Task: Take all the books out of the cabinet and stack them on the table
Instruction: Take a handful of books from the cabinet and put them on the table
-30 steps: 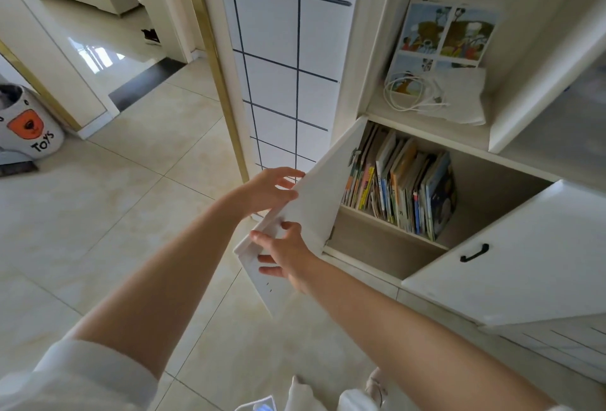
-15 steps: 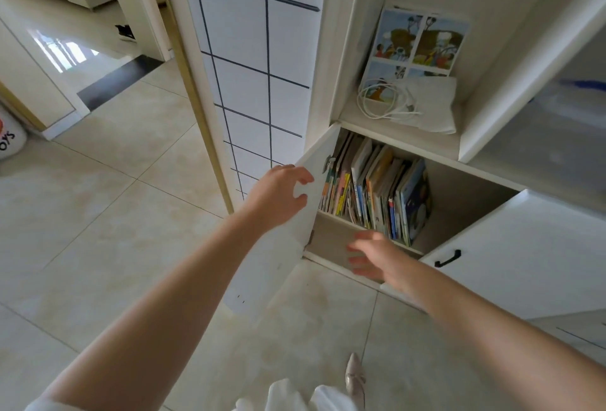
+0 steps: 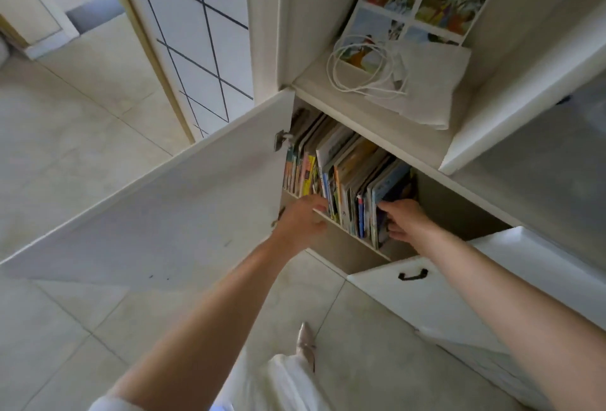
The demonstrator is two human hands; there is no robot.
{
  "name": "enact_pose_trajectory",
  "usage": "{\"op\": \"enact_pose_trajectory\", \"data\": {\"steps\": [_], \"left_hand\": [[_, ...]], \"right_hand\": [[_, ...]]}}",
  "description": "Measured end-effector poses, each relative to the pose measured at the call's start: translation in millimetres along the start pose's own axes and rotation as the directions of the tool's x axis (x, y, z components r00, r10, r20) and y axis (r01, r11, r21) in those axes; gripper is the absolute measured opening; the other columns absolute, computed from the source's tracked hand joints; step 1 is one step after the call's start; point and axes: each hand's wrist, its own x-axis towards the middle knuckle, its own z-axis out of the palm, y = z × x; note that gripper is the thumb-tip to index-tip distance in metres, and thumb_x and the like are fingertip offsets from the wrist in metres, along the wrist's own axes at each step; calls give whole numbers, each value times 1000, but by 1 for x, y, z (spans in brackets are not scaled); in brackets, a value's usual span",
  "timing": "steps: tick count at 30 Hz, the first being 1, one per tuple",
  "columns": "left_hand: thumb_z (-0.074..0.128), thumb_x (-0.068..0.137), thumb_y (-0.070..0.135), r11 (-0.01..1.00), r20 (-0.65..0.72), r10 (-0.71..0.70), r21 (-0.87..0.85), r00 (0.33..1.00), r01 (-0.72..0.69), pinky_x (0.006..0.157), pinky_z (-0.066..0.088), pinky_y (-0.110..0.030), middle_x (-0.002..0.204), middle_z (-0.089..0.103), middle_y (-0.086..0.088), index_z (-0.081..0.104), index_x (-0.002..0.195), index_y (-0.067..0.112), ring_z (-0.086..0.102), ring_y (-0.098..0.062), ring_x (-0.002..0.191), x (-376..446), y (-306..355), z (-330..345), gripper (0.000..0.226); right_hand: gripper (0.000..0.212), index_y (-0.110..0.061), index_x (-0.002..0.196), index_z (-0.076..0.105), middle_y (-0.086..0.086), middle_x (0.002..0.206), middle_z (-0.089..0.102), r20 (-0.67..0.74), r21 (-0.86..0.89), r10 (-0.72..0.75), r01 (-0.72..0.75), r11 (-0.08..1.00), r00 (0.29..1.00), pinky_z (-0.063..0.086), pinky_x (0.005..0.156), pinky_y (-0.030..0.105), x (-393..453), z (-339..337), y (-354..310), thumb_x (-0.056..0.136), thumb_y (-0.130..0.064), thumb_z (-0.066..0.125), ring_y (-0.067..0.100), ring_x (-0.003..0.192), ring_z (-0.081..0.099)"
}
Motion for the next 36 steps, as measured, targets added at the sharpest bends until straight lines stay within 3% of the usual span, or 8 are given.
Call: {"op": "enact_pose_trajectory", "data": {"steps": [3,7,12,15,19,23,28,36], "left_hand": [[62,84,2,979,-41,-139,-159,989,131,66,39,0,122,58,3,56,128,20,55,-12,104,26,-5,48,48],[64,83,3,951,-34,-213,-238,977,199,96,50,-32,133,55,-5,52,133,19,55,-20,117,58,-7,89,54],[67,86,15,952,-9,-218,-220,976,211,108,40,-39,150,36,-6,36,145,19,43,-25,133,92,-14,116,67],[68,86,14,940,-21,-236,-257,972,223,109,40,-40,152,35,-6,29,148,19,42,-26,134,105,-20,131,74],[66,83,8,911,-88,-276,-340,957,232,102,48,-42,144,44,-8,40,141,19,49,-26,126,114,-27,147,63],[63,84,5,924,-134,-240,-335,962,184,103,46,-40,144,42,-6,41,143,17,50,-26,127,117,-28,159,65],[65,81,5,903,-138,-253,-389,958,183,103,41,-35,139,37,-8,36,143,15,44,-27,126,118,-22,171,69],[59,76,-5,820,-244,-312,-557,918,131,87,53,-39,124,54,-6,45,127,20,56,-25,110,117,-24,191,58]], "right_hand": [[63,-9,139,41,13,132,54,-25,42,-11,12,999,1000,49,90,37,35,-3,-2,87,-31,68,28,113,55],[89,-9,144,31,10,139,47,-89,2,-99,100,995,991,42,106,47,78,2,-6,75,-44,76,32,128,46],[79,-9,143,34,12,148,39,-87,81,-139,146,986,986,33,112,48,125,13,-11,80,-32,75,32,136,36],[107,-14,147,27,12,149,32,-117,27,-63,67,997,991,34,109,56,147,18,-11,62,-50,82,35,135,34],[57,-2,122,46,14,136,42,-100,-91,54,-63,994,993,39,103,59,165,22,-18,80,-29,73,40,127,42],[43,-12,105,38,13,130,44,-73,-70,92,-97,993,993,40,98,64,174,28,-15,81,-25,72,42,124,43],[98,-23,140,29,9,136,41,-43,4,60,-60,998,997,45,87,70,189,28,-5,60,-34,84,41,124,40],[119,-25,135,34,11,133,44,-42,45,34,-32,998,999,52,57,63,204,21,6,30,-38,88,44,118,44]]}}
